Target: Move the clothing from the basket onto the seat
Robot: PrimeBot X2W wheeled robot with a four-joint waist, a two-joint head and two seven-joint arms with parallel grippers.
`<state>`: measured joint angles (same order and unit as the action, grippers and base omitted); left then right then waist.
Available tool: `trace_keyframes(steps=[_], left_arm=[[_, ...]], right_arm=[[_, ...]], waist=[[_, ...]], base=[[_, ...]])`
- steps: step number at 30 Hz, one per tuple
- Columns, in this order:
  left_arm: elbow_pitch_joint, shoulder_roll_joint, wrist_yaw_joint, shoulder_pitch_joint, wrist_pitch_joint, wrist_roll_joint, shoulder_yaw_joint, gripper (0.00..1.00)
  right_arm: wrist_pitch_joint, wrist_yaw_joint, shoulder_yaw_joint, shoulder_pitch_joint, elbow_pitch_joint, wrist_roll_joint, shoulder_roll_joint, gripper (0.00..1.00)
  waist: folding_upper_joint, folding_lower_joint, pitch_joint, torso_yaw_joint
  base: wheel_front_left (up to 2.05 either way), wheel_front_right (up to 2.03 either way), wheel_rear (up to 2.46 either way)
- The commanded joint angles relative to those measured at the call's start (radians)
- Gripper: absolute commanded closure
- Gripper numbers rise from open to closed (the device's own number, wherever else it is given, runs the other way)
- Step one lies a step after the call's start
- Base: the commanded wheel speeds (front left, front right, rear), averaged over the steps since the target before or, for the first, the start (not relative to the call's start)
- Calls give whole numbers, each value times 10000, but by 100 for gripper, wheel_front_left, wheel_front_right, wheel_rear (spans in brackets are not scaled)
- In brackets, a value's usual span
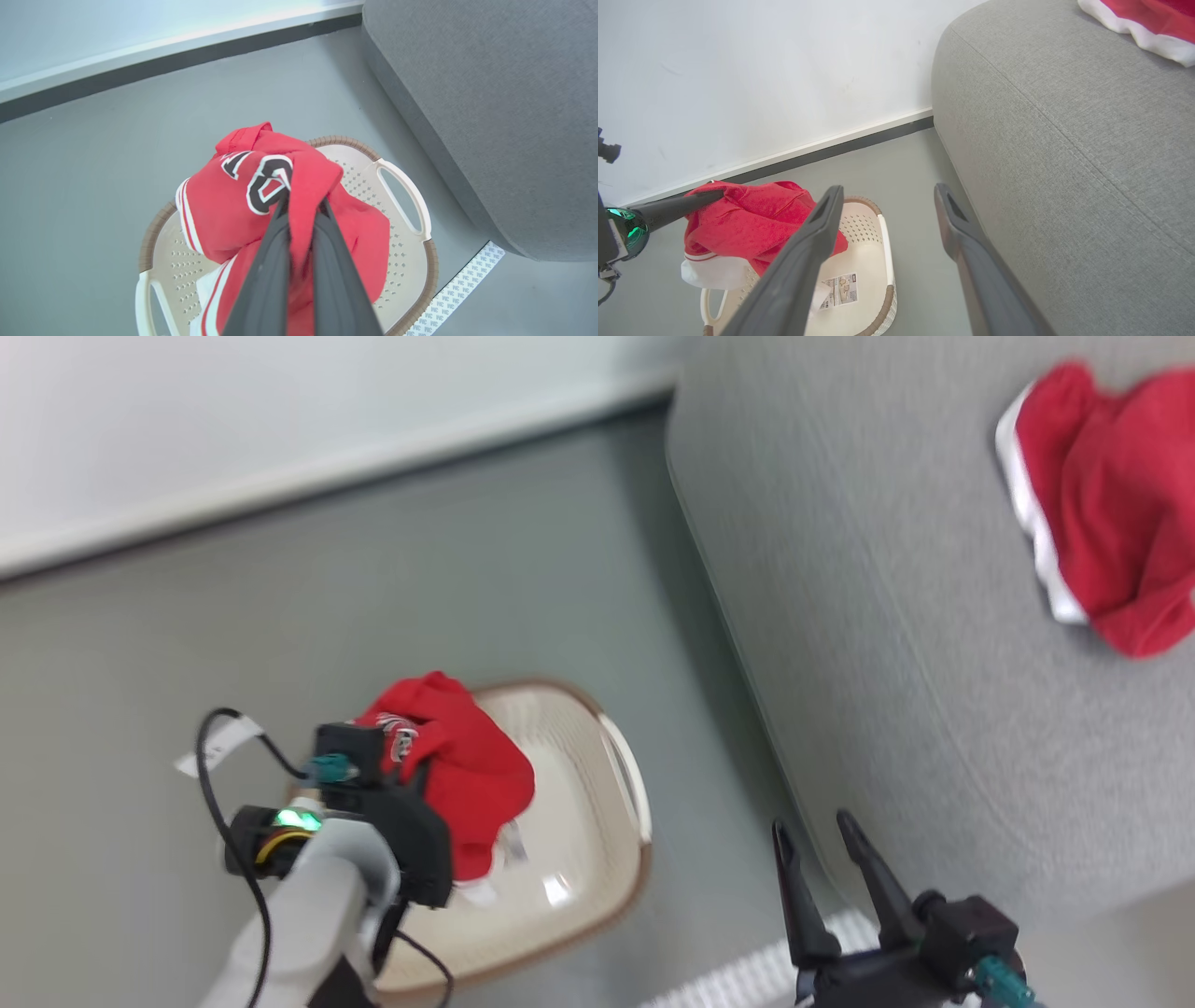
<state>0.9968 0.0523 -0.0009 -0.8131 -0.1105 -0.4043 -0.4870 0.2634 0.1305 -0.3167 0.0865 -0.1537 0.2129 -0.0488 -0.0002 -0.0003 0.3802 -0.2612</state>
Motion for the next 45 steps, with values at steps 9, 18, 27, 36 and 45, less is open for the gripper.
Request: trace_keyframes(steps=[9, 18, 27, 36, 45], left_arm=[[-1801, -17, 1267, 1128, -116, -1667, -1773, 100], [-3045, -22, 1710, 1775, -683, -2024, -2402, 100], [-4056, -4, 1934, 1002, 144, -1842, -2773, 100], [-4275, 13, 1626, 598, 499, -2033, -2975, 100], [-4367, 0, 1447, 318, 601, -2257, -3091, 100]], right_arm=[[-614, 4, -21, -1051, 53, -376, -24, 0], [-1048, 4, -589, -945, 283, -330, -22, 0], [-1489, 4, -1664, -215, -33, -267, -43, 0], [-2310, 4, -1913, 830, -873, -525, -222, 0], [-2940, 4, -2166, 1650, -1717, -798, -415, 0]], waist=[[2, 3, -4008, 2135], [2, 3, -4658, 2646], [2, 3, -5067, 3061], [2, 3, -5100, 3186], [2, 3, -4949, 3255]], base=[[0, 0, 0], [0, 0, 0], [0, 0, 0], [0, 0, 0], [0, 0, 0]])
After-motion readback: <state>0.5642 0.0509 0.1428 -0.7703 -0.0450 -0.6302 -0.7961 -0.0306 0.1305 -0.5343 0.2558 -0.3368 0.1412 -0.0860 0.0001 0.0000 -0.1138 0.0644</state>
